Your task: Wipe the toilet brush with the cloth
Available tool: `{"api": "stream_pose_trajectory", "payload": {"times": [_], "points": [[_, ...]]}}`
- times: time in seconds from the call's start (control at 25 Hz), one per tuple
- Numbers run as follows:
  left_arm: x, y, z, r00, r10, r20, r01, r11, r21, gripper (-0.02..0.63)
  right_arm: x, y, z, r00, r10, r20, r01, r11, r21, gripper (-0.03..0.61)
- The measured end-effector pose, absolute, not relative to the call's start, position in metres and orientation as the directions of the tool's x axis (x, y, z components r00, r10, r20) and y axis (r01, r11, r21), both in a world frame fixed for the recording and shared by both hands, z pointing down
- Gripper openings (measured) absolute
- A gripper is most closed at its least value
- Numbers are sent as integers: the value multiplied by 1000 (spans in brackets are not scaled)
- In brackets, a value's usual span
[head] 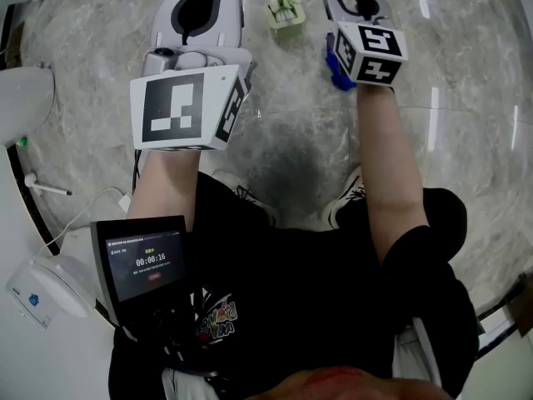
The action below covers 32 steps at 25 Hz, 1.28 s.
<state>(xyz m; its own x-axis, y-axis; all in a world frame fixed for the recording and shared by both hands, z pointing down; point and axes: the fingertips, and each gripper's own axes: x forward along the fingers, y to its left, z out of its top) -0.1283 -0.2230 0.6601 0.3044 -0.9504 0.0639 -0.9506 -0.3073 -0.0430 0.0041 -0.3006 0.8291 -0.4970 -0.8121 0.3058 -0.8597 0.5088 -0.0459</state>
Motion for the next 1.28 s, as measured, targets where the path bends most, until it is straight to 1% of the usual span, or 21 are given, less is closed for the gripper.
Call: {"api": "stream_pose_trajectory", "payload": {"times": [0.16, 0.28, 0.4, 0.52, 0.76, 0.88, 1.0, 1.16, 1.28], "points": [[-126, -220, 662, 306, -949, 75, -950, -309, -32, 2, 13, -306, 780, -528, -820, 222, -849, 512, -128, 173], [-123, -215, 664, 309, -947, 93, -950, -311, -9, 2, 34, -305, 770, -504, -836, 217, -864, 491, -114, 170], [-120, -205, 662, 316, -943, 109, -948, -318, 3, 2, 51, -304, 771, -477, -844, 244, -875, 482, -45, 170], [-117, -195, 654, 316, -942, 111, -947, -320, -26, 2, 54, -295, 774, -484, -831, 273, -867, 497, -24, 170], [-129, -168, 655, 285, -938, 196, -959, -277, 67, 2, 44, -258, 769, -525, -769, 364, -826, 563, -3, 170], [-135, -158, 655, 260, -939, 227, -965, -245, 93, 2, 37, -247, 764, -538, -734, 414, -787, 613, 64, 166], [-125, -142, 659, 260, -931, 257, -965, -246, 86, 2, 34, -229, 756, -559, -687, 464, -724, 677, 132, 163], [-110, -125, 663, 264, -926, 270, -962, -271, 11, 2, 23, -197, 741, -597, -604, 528, -676, 733, 75, 163], [-102, -107, 654, 236, -907, 348, -971, -237, 40, 2, 18, -166, 718, -599, -545, 586, -643, 764, 52, 163]]}}
